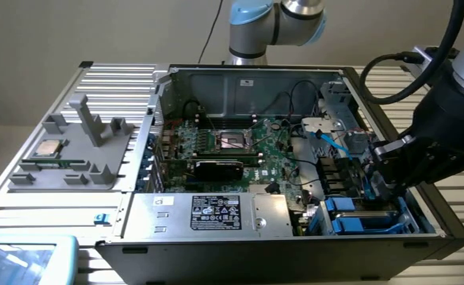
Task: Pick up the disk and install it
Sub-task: 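Insert the second disk wire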
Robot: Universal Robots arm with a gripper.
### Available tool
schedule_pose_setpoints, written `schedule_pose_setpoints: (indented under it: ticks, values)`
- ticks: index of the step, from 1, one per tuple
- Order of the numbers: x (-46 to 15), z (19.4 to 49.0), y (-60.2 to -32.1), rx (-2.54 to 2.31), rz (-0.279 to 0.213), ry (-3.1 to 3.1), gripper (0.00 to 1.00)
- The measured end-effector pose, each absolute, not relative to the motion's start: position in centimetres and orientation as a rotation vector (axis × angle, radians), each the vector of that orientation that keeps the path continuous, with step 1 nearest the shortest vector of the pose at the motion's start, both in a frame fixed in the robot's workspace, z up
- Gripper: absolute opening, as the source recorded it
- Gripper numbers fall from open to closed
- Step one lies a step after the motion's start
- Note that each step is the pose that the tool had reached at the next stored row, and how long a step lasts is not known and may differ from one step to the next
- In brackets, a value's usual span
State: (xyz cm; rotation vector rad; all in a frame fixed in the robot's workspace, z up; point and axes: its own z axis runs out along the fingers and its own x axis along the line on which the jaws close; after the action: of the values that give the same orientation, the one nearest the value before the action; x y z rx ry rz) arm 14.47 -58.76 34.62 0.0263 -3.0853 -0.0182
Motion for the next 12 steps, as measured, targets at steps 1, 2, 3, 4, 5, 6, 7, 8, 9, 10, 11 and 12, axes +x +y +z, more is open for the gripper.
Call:
schedule_pose_setpoints:
  ticks: [1,2,3,4,5,6,7,8,9,10,11,12]
  values:
    - [14.51,34.45,-58.77,0.028,-0.018,-3.085,0.11]
    - [14.55,34.29,-58.78,0.029,-0.018,-3.085,0.11]
    - [14.60,34.11,-58.78,0.030,-0.018,-3.085,0.11]
    - [14.64,33.95,-58.78,0.032,-0.019,-3.085,0.11]
    - [14.67,33.82,-58.79,0.033,-0.018,-3.084,0.11]
    - [14.70,33.72,-58.78,0.034,-0.017,-3.084,0.11]
    - [14.74,33.64,-58.78,0.036,-0.017,-3.084,0.11]
    - [14.76,33.55,-58.79,0.037,-0.017,-3.084,0.11]
    - [14.78,33.50,-58.79,0.037,-0.018,-3.084,0.11]
    - [14.79,33.47,-58.79,0.038,-0.018,-3.084,0.11]
    - [14.80,33.53,-58.78,0.038,-0.019,-3.083,0.11]
    - [14.81,33.73,-58.76,0.038,-0.022,-3.081,0.11]
